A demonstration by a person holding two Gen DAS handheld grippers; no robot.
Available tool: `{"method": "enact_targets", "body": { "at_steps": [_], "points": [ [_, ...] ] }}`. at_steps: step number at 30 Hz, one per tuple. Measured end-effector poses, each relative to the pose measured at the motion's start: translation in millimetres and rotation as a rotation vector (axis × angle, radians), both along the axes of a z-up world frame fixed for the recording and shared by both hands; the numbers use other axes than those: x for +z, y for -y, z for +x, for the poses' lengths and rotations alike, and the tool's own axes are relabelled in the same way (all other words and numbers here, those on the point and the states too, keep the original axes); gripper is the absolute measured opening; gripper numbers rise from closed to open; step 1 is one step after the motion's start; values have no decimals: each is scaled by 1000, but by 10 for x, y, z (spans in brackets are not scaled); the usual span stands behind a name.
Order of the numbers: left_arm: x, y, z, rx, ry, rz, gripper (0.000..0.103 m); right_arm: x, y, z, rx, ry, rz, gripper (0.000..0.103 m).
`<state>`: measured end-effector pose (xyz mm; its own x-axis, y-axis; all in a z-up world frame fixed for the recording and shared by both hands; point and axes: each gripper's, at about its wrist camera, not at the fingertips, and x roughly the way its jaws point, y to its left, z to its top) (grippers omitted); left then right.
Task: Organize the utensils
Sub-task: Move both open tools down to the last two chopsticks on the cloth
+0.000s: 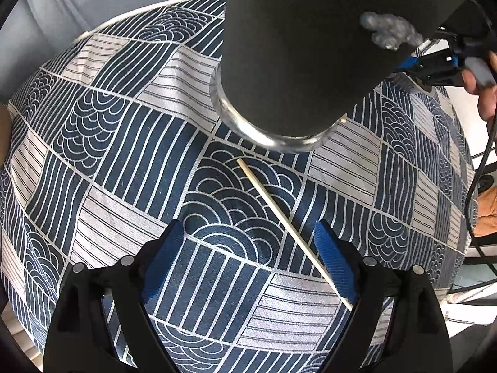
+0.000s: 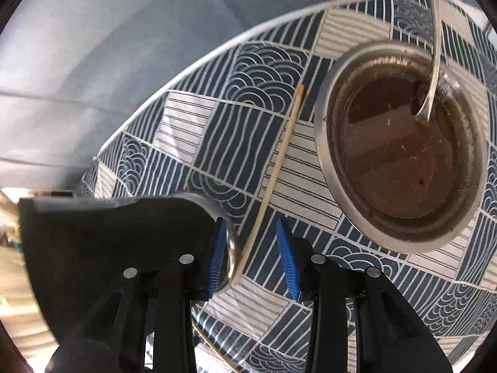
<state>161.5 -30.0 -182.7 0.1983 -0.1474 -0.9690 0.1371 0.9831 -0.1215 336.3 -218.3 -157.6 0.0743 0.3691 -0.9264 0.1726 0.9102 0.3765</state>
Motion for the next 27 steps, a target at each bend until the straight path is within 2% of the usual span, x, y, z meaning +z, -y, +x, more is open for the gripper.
{"method": "enact_targets", "body": {
  "at_steps": [4, 8, 15, 19, 20, 23, 27],
  "points": [
    [-47, 140, 27, -17, -3, 62, 91, -93, 31, 39, -39, -25, -8, 33],
    [-119, 298, -3, -75, 8, 142, 95, -154, 32, 83, -63, -48, -25, 33],
    [-159, 384, -61, -85, 31, 152, 98, -202, -110, 200, -44, -56, -123, 33],
    [-137, 318, -160, -112, 71, 142, 98, -220, -195, 208, -40, -22, -163, 33],
    [-134, 314, -178, -118, 76, 139, 97, -219, -205, 197, -36, -18, -179, 28],
    [-115, 296, -268, -132, 88, 134, 93, -221, -232, 168, -12, 11, -225, 15],
    [-20, 346, -399, -191, 97, 122, 71, -236, -246, 108, 33, 37, -230, 10]
  ]
}}
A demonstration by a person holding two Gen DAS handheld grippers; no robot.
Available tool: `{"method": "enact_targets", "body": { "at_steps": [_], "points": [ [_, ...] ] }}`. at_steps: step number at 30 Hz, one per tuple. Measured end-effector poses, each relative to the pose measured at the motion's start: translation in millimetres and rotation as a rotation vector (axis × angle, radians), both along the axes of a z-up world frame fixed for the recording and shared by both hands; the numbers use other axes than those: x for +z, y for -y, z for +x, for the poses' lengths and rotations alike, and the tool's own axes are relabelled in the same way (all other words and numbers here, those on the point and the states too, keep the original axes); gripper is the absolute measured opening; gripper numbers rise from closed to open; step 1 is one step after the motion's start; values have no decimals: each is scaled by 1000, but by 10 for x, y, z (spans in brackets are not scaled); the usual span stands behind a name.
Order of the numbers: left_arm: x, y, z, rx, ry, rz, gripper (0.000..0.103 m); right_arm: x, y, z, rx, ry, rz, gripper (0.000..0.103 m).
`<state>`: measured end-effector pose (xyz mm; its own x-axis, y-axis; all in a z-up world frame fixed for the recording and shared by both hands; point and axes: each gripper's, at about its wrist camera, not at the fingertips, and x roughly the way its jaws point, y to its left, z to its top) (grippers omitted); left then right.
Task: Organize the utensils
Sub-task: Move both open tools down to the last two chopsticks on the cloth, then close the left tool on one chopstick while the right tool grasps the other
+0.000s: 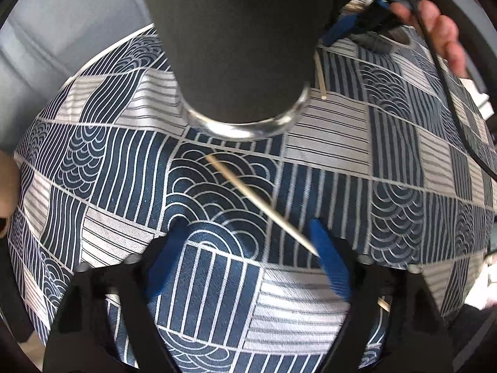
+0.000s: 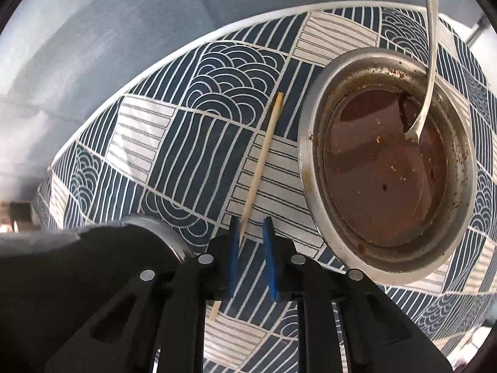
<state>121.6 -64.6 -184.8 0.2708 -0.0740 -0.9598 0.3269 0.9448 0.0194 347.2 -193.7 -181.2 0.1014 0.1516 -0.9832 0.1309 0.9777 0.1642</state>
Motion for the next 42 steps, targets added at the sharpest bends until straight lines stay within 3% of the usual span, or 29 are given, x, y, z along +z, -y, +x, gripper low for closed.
{"method": "enact_targets", "body": {
  "at_steps": [4, 11, 13, 16, 19, 26, 28, 29, 31, 32, 34, 36, 39, 42],
  "points": [
    [52, -99, -125, 3, -11, -15, 56, -10, 30, -150, 39, -23, 15, 3],
    [94, -365, -304, 41, -64, -22, 38, -56, 130, -663, 145, -49, 68, 2],
    [117, -494, -355, 87, -105, -61, 18, -57, 163, -834, 170, -46, 95, 0],
    [112, -652, -430, 144, -154, -136, 11, -75, 220, -1124, 184, -51, 157, 0],
    [132, -725, -514, 156, -172, -138, 7, -103, 250, -1338, 182, -51, 192, 0],
    [184, -870, -443, 151, -180, -79, 7, -36, 175, -1325, 229, -51, 145, 6],
    [147, -945, -304, 181, -205, -67, 7, -35, 110, -1245, 243, -38, 115, 13],
    [152, -970, -313, 192, -206, -72, 7, -50, 70, -1198, 248, -36, 99, 24],
    [194, -984, -321, 210, -197, -89, 7, -76, -23, -1155, 252, -29, 65, 28],
    [224, -994, -322, 221, -193, -104, 10, -88, -55, -1126, 252, -28, 61, 28],
    [284, -1014, -322, 247, -183, -112, 43, -118, -103, -1091, 254, -33, 48, 28],
    [320, -982, -323, 248, -162, -93, 51, -124, -153, -1064, 255, -28, 17, 26],
    [248, -889, -288, 258, -198, -87, 51, -134, -266, -1051, 273, -21, -74, 25],
    [142, -854, -278, 279, -212, -35, 59, -149, -413, -1092, 319, -8, -153, 25]
  ]
}}
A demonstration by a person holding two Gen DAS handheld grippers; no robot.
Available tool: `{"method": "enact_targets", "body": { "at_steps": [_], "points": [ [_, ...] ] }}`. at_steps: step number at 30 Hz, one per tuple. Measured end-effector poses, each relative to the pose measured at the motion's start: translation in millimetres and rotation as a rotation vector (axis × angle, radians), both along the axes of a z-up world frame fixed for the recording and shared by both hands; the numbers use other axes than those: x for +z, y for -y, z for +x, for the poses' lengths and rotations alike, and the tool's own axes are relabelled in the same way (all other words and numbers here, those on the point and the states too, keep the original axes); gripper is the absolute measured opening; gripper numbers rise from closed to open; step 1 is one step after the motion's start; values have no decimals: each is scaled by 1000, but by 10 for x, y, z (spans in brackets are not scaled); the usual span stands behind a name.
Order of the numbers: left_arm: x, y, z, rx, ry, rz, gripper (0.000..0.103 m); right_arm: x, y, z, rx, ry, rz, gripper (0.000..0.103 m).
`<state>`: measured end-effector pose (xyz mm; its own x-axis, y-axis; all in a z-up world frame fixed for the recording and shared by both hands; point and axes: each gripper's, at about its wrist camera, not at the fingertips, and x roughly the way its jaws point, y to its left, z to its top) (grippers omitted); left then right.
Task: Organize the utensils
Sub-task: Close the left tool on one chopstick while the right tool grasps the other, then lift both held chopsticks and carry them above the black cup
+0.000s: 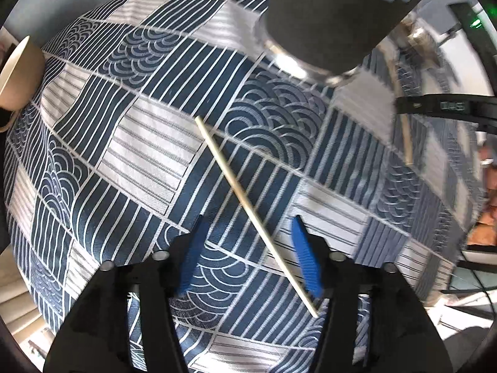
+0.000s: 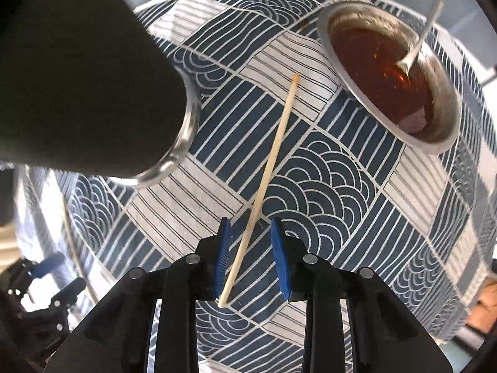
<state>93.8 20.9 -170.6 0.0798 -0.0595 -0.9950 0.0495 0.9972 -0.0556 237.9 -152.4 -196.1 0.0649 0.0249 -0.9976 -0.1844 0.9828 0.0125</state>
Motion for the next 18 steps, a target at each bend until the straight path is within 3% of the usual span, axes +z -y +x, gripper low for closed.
{"method": "enact_targets", "body": {
  "at_steps": [3, 8, 9, 11, 13, 15, 18],
  "points": [
    [-5, 121, -52, -68, 38, 86, 62, -22, -119, -52, 25, 27, -29, 26],
    [40, 85, -161, -80, 110, 71, 62, -22, -26, -122, 31, 41, 4, 20],
    [46, 72, -174, -77, 112, 69, 58, -22, 25, -139, 32, 47, 6, 11],
    [83, 6, -201, -89, 109, 64, 49, -24, 159, -156, 38, 48, 13, 6],
    [125, -94, -280, -73, 105, 56, 21, -27, 260, -166, 41, 36, 21, 5],
    [148, -296, -278, -16, 91, 33, 8, -15, 395, -178, 23, 30, 48, 5],
    [169, -617, -319, 99, 71, -54, 7, -41, 681, -199, -79, -37, 230, 5]
  ]
}}
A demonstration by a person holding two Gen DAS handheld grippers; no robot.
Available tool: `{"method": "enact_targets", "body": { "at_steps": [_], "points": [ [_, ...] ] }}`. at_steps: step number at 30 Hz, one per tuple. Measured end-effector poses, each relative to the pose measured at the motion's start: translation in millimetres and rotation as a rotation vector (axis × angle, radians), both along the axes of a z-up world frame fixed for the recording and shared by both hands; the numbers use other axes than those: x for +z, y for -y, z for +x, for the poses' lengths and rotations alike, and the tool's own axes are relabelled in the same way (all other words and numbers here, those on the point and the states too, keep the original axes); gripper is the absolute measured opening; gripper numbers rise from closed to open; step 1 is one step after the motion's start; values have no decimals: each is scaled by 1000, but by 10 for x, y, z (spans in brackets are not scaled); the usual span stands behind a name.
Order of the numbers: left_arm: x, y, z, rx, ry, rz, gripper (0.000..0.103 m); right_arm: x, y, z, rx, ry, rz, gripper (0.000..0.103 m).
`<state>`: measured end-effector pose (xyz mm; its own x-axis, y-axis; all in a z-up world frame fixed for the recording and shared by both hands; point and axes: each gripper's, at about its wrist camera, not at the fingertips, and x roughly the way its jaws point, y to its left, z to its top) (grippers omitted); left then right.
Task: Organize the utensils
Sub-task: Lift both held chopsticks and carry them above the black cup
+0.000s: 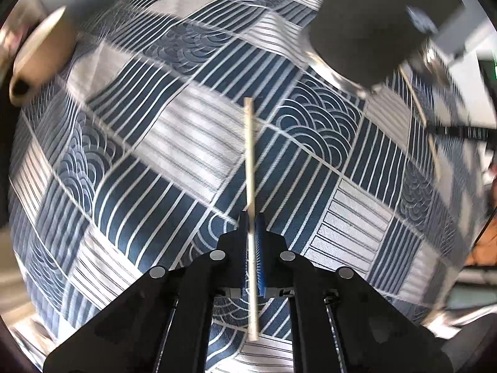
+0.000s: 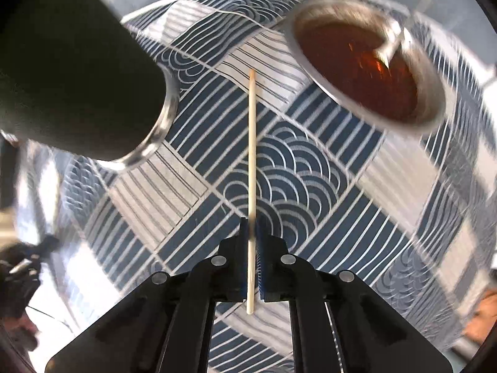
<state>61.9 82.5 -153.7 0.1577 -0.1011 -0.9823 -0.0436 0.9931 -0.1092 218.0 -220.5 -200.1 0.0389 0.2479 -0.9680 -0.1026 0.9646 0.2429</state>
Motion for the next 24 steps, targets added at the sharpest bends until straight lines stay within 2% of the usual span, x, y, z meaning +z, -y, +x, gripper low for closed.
{"method": "enact_targets", "body": {
  "at_steps": [4, 9, 11, 14, 16, 19, 20, 24],
  "points": [
    [39, 6, -35, -40, -29, 30, 5, -12, 215, -150, -61, -61, 216, 5],
    [216, 75, 24, -32, -11, -32, 5, 123, 335, -456, -87, -80, 398, 5],
    [337, 56, 46, -24, -19, -90, 5, 202, 375, -556, -125, -92, 524, 5],
    [558, -21, 76, 14, 3, -200, 5, 298, 442, -622, -152, -85, 640, 5],
    [723, 144, 102, -4, 35, -215, 5, 424, 518, -638, -142, -65, 673, 5],
    [903, 485, 135, -55, 79, -168, 5, 705, 598, -620, -105, -17, 706, 5],
    [960, 530, 150, -73, 90, -148, 5, 775, 603, -592, -93, -5, 725, 5],
    [1090, 635, 302, -121, 117, -155, 5, 998, 572, -536, -71, 16, 778, 5]
  ]
}}
